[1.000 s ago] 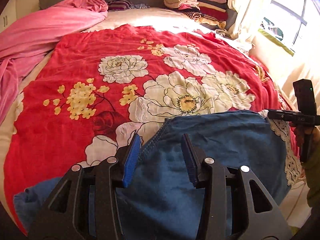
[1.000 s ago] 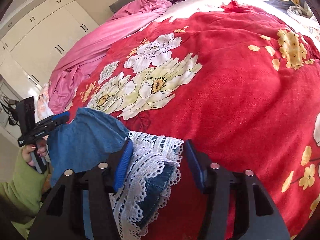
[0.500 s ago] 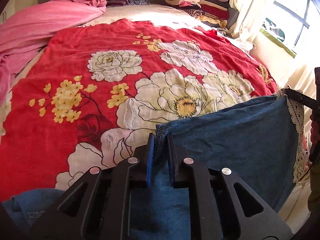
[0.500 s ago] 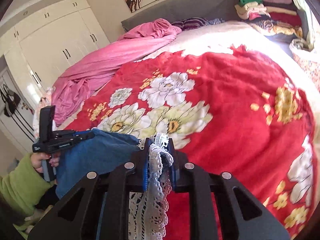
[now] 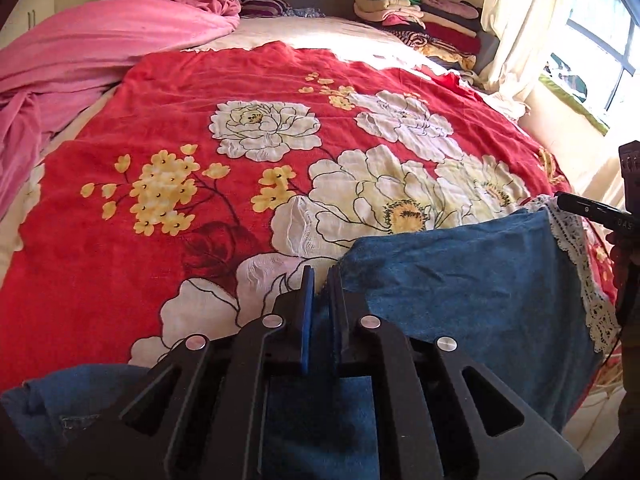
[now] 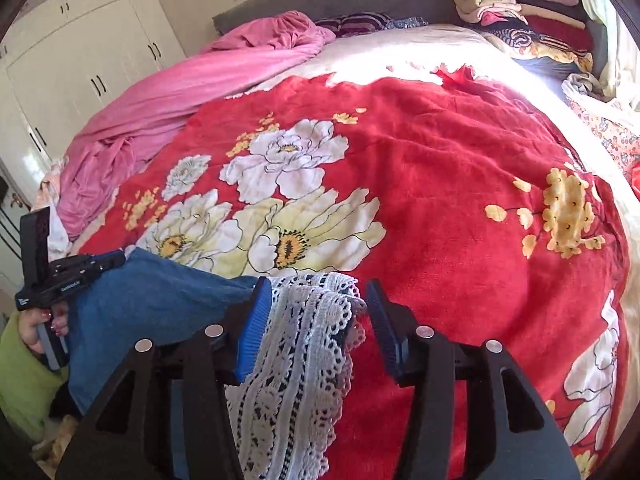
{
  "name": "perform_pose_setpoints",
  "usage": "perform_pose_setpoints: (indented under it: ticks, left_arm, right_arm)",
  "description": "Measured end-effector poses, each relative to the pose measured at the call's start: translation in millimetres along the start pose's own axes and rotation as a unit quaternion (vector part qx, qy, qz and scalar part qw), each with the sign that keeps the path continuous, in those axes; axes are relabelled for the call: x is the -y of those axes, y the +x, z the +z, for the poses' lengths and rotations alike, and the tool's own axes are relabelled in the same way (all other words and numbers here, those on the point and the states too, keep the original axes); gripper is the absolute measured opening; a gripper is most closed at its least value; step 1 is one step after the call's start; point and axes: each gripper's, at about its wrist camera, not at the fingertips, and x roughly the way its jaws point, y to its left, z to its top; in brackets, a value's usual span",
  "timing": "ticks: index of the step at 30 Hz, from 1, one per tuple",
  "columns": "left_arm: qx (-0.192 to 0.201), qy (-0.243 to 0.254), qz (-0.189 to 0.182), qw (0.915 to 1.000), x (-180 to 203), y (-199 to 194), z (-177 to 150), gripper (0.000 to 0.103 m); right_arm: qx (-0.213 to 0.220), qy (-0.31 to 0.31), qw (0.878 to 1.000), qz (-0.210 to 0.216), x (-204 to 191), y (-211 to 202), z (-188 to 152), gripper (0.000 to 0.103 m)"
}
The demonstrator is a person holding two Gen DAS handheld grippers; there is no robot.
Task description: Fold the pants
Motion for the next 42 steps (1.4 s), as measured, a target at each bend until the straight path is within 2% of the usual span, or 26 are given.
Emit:
perform_pose_setpoints:
  ticks: [2, 4, 6, 8, 10, 14, 16, 19, 22, 25, 27, 29, 34, 39, 42]
  left_arm:
    - [0.005, 0.0, -0.011, 0.9999, 0, -5, -1, 0.011]
    - [-0.006, 0.006, -0.02, 0.9998, 4, -1, -3, 0.017]
    - [-0.024, 0.018, -0.013, 0.9995, 9, 10, -7, 0.017]
    - [-0.032, 0.028, -0.009, 0.9991, 13, 17, -13, 0.0]
    - [-0.03, 0.03, -0.006, 0.9991, 13, 14, -14, 0.0]
    - [0.005, 0.014, -0.006, 0.9999, 3, -11, -8, 0.0]
    - [0.016, 0.006, 0.007, 0.9998, -3, -17, -5, 0.0]
    - [0.011, 0.004, 0.015, 0.9998, -5, -12, -4, 0.0]
    - [-0.003, 0.013, 0.03, 0.9995, -1, 4, -8, 0.0]
    - [-0.01, 0.018, 0.043, 0.9988, -1, 14, -12, 0.001]
    - [-0.003, 0.011, 0.042, 0.9991, -4, 9, -14, 0.005]
    - [0.003, 0.004, 0.048, 0.9988, -7, -2, -14, 0.016]
    - [0.041, 0.01, 0.051, 0.9978, -4, -49, -21, 0.03]
    - [0.069, -0.006, 0.038, 0.9968, -4, -97, -52, 0.033]
    - [0.074, -0.031, 0.064, 0.9947, -15, -118, -80, 0.034]
  right_arm:
    - [0.0, 0.0, 1.0, 0.005, 1, -7, -2, 0.048]
    - [-0.019, 0.005, 1.0, -0.004, 4, -1, -5, 0.048]
    - [-0.03, 0.011, 0.999, -0.007, 6, 7, -8, 0.02]
    - [-0.028, 0.003, 1.0, -0.003, 0, 8, -9, 0.013]
    - [-0.009, -0.024, 1.0, -0.007, -16, -3, -6, 0.012]
    - [0.032, -0.053, 0.998, 0.012, -35, -21, 11, 0.012]
    - [0.017, -0.059, 0.998, -0.007, -35, -9, 18, 0.012]
    - [-0.028, -0.058, 0.997, -0.035, -26, 26, 16, 0.012]
    - [-0.043, -0.058, 0.996, -0.054, -20, 44, 6, 0.013]
    - [-0.027, -0.039, 0.998, -0.045, -18, 34, 2, 0.024]
    - [-0.011, -0.026, 0.998, -0.051, -18, 15, -1, 0.052]
    - [0.013, -0.015, 0.999, -0.043, -18, -11, -8, 0.053]
    - [0.033, 0.038, 0.998, -0.024, -16, -66, -47, 0.054]
    - [0.033, 0.093, 0.995, -0.004, -18, -98, -99, 0.054]
    - [0.015, 0.101, 0.995, 0.009, -24, -102, -123, 0.054]
